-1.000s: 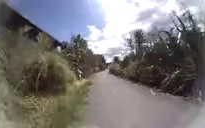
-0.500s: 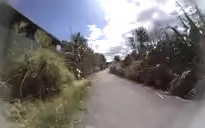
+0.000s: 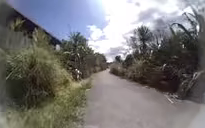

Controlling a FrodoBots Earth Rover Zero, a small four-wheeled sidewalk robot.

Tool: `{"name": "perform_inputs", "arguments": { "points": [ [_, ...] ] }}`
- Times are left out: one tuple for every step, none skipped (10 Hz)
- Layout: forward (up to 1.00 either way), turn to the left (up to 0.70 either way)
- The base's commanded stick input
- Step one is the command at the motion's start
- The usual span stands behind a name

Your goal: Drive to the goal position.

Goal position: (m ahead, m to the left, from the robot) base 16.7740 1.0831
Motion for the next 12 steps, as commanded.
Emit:
{"name": "perform_inputs", "arguments": {
  "points": [
    [0.70, 0.00],
    [0.70, 0.00],
    [0.70, 0.00],
    [0.70, 0.00],
    [0.70, 0.00],
    [0.70, 0.00],
    [0.70, 0.00],
    [0.70, 0.00],
    [0.70, 0.00],
    [0.70, 0.00],
    [0.70, 0.00],
    [0.70, 0.00]
  ]
}}
